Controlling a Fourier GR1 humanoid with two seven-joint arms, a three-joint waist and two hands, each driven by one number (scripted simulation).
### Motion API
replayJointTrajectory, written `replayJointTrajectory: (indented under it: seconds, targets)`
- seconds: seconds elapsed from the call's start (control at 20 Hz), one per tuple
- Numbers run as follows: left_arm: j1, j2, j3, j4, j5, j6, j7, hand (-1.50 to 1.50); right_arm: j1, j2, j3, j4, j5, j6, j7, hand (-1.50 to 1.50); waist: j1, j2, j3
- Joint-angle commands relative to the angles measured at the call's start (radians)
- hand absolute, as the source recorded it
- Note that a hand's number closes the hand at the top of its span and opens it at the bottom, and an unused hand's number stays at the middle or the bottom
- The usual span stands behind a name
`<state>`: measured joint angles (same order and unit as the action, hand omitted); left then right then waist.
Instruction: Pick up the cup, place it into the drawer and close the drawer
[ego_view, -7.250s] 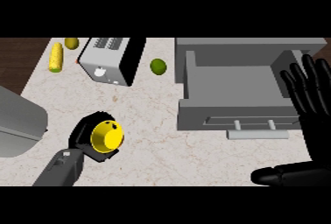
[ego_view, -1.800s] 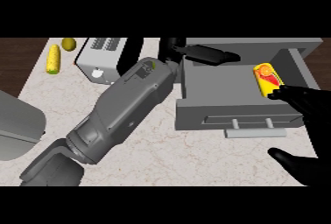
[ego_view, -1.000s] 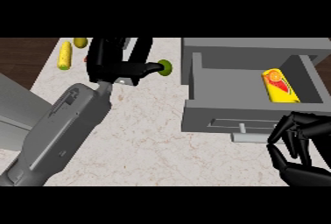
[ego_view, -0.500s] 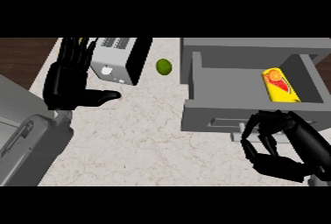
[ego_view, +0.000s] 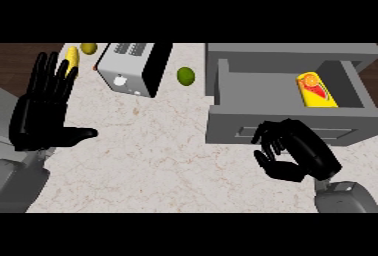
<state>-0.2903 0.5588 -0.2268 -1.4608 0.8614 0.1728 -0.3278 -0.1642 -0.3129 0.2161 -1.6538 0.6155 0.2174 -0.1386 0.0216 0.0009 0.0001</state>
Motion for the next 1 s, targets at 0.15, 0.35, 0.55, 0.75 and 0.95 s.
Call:
replayJointTrajectory:
  seconds: [0.15,0.35,0.55,0.75,0.95]
  targets:
    - [0.121,-0.002,0.07,0.059,-0.033,-0.144,-0.083,-1.5,-0.066,0.023,0.02,0.317,0.145,-0.112,-0.125,-1.5,-0.009,0.003,0.0]
    - [0.109,0.0,0.1,-0.042,-0.017,-0.112,0.016,-1.5,-0.145,0.101,0.064,0.465,0.242,-0.168,-0.088,-1.5,-0.009,0.001,0.0]
    - [0.231,-0.024,0.144,-0.051,-0.061,-0.199,-0.04,-1.5,-0.269,0.133,-0.02,0.649,0.215,-0.177,-0.155,-1.5,-0.009,0.0,0.0]
    - [0.201,-0.03,0.164,0.04,-0.06,-0.264,-0.069,-1.5,-0.415,0.14,-0.101,0.943,0.199,-0.257,-0.278,-1.5,0.002,0.007,0.001]
    - [0.209,-0.011,0.182,0.01,-0.045,-0.295,-0.029,-1.5,-0.549,0.089,-0.18,1.092,0.155,-0.198,-0.344,-1.5,0.014,0.01,0.001]
